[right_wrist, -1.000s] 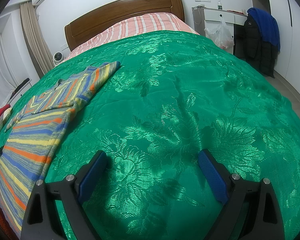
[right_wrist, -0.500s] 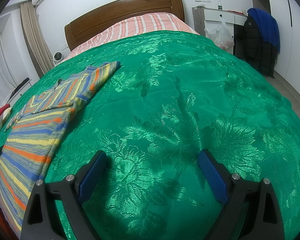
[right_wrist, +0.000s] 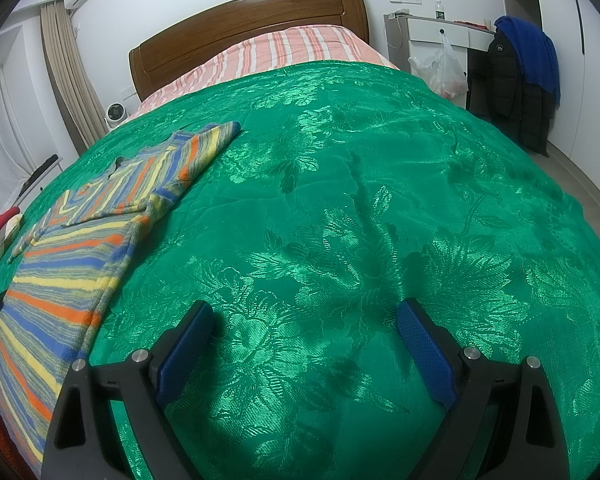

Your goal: Fold small clothes

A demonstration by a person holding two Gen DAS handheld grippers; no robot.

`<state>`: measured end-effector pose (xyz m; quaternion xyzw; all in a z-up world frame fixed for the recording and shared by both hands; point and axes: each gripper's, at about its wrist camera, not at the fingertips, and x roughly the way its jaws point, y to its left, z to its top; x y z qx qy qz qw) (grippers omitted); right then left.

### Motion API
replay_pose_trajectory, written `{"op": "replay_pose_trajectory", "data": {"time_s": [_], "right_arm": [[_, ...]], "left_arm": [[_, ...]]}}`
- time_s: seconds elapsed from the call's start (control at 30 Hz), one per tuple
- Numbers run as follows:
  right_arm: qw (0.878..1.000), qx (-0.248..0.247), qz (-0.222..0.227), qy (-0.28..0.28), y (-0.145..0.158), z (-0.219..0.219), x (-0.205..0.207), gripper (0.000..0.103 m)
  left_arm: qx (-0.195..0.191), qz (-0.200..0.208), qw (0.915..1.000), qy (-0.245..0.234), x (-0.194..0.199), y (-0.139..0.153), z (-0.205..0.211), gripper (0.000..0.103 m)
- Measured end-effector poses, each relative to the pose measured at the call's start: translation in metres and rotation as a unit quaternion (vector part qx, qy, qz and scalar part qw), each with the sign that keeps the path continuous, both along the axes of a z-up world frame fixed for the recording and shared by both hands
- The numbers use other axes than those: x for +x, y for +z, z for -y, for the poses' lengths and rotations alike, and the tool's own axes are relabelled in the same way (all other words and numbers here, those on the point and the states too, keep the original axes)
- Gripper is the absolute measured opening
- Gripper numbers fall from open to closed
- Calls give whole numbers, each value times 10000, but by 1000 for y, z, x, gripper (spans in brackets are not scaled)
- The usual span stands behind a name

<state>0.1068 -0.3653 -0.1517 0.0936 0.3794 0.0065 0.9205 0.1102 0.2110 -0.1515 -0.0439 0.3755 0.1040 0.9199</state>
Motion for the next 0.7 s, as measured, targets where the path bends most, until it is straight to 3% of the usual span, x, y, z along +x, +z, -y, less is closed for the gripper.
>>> {"op": "replay_pose_trajectory", "data": {"time_s": [0.57,0.7], "right_arm": [[10000,-3,-1,-1,0,1,-1,93],[10000,-7,-5,-2,0,1,-1,93]], "left_arm": [[1,-6,10000,2,0,0,0,103],[-218,-304,9992,-126,1,8,-5,103]]}}
